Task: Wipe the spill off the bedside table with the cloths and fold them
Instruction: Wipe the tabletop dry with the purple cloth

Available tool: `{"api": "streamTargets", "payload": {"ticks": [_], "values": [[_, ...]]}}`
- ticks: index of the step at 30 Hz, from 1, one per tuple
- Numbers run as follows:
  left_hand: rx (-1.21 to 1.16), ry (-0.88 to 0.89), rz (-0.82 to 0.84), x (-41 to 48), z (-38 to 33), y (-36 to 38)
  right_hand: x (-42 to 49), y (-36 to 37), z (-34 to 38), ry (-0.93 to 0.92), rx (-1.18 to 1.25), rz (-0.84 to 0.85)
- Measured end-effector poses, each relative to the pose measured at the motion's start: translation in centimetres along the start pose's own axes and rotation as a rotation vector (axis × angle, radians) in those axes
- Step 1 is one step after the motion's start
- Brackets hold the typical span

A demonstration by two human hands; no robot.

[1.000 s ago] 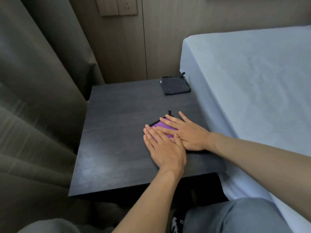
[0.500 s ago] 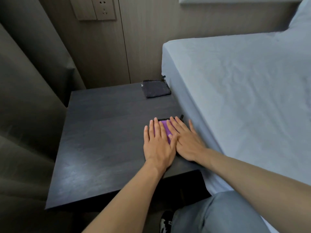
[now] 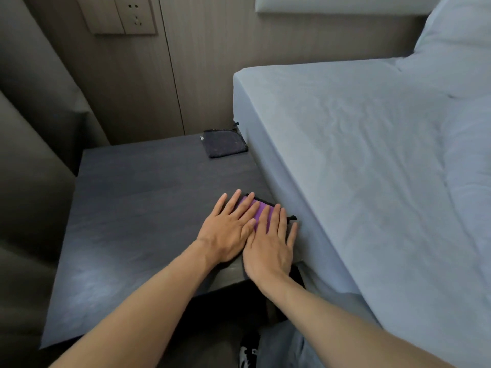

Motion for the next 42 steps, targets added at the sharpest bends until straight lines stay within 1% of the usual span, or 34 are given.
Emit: {"api": "streamTargets", "payload": {"ticks": [5, 10, 14, 18, 27, 31, 38, 42], "values": [[-0.036, 0.123, 0.042, -1.0, 0.4, -0.1, -2.1, 0.5, 1.2, 0.15, 0.088, 0.013], [-0.032, 0.204, 0.047, -3.2, 1.3, -0.2, -4.2, 0.9, 3.1, 0.176, 0.108, -0.018], [-0.037, 0.204, 0.045, -5.6, 2.5, 0.2, -6.0, 1.5, 5.0, 0.192, 0.117, -0.011], [-0.019, 0.155, 0.037, -8.7, 4.5, 0.7, -7.8, 2.0, 7.6, 0.142, 0.108, 0.004], [-0.025, -0.073, 0.017, -17.4, 10.7, 2.1, -11.8, 3.4, 15.8, -0.106, 0.069, 0.084], [-0.069, -0.23, 0.009, -21.1, 13.0, 2.5, -13.2, 4.0, 19.1, -0.252, 0.056, 0.117], [-0.096, -0.537, -0.02, -25.8, 15.0, 3.0, -14.5, 4.5, 23.0, -0.589, -0.037, 0.133], [-0.148, -0.79, -0.075, -28.0, 14.4, 3.2, -14.8, 4.6, 23.9, -0.861, -0.11, 0.123]]}}
Point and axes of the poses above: each hand's wrist, its own x-axis towards the middle knuckle, its own y-axis out of the palm, z = x × y, the point moved 9 cm from there along x, towards the middle knuckle, and after that the axes turned 4 degrees about z, right-handed, at the moved point
